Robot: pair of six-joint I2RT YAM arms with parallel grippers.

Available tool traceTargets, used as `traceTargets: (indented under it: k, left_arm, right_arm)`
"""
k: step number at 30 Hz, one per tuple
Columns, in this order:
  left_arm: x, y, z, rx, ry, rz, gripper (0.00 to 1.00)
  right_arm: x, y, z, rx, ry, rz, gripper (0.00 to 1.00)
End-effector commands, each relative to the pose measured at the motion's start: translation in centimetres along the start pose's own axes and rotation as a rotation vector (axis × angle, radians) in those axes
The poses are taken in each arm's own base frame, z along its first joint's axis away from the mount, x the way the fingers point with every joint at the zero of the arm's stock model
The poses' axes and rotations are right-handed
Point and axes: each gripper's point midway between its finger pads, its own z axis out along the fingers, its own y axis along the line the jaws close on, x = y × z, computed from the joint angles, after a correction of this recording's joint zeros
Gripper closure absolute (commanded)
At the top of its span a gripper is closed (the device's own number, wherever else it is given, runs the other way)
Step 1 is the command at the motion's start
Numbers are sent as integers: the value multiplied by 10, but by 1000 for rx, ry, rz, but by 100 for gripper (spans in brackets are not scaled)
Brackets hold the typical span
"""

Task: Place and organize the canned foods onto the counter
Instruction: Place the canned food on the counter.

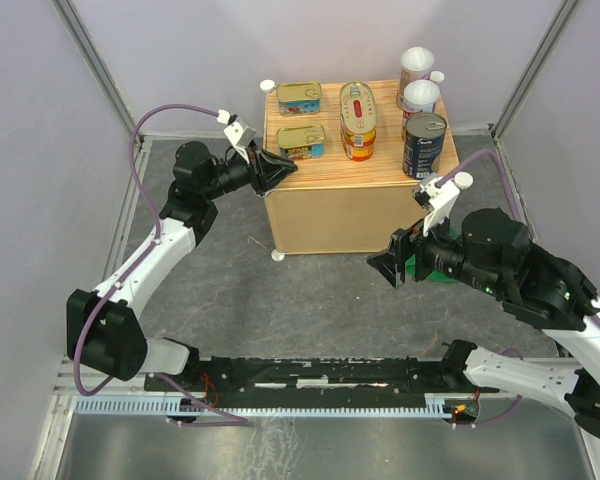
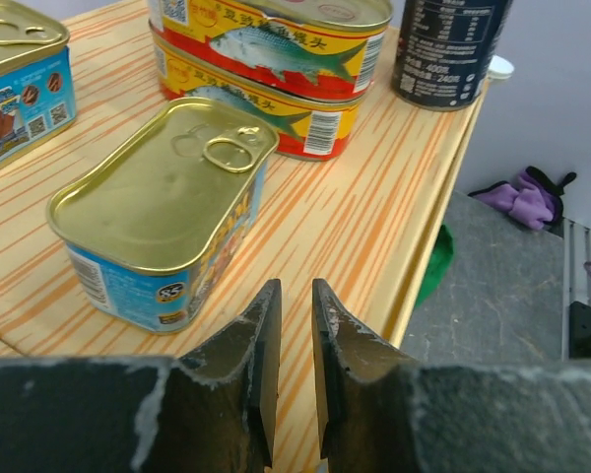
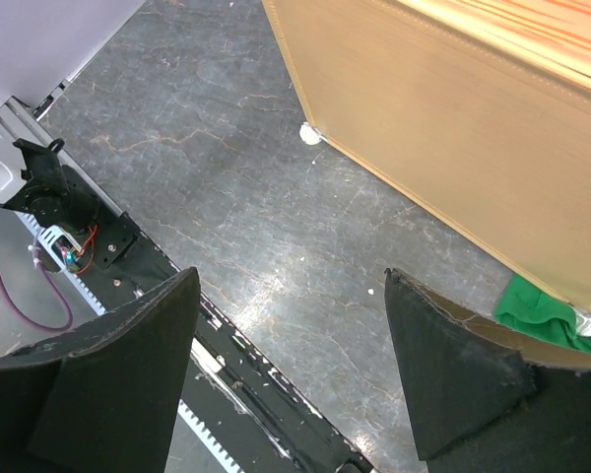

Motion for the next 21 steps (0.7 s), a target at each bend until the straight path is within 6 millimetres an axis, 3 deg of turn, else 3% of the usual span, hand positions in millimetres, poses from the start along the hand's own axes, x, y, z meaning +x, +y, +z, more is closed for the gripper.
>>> traceTargets:
  k: [1,21]
  left_arm:
    - [-14,15,4,-59,-14,89,75]
    - [-21,43,13,-152,-6,152,74]
  right_arm:
    - [-28,2,-5,-2,-85,-15,17]
    - [-31,2,6,10,-73,-37,17]
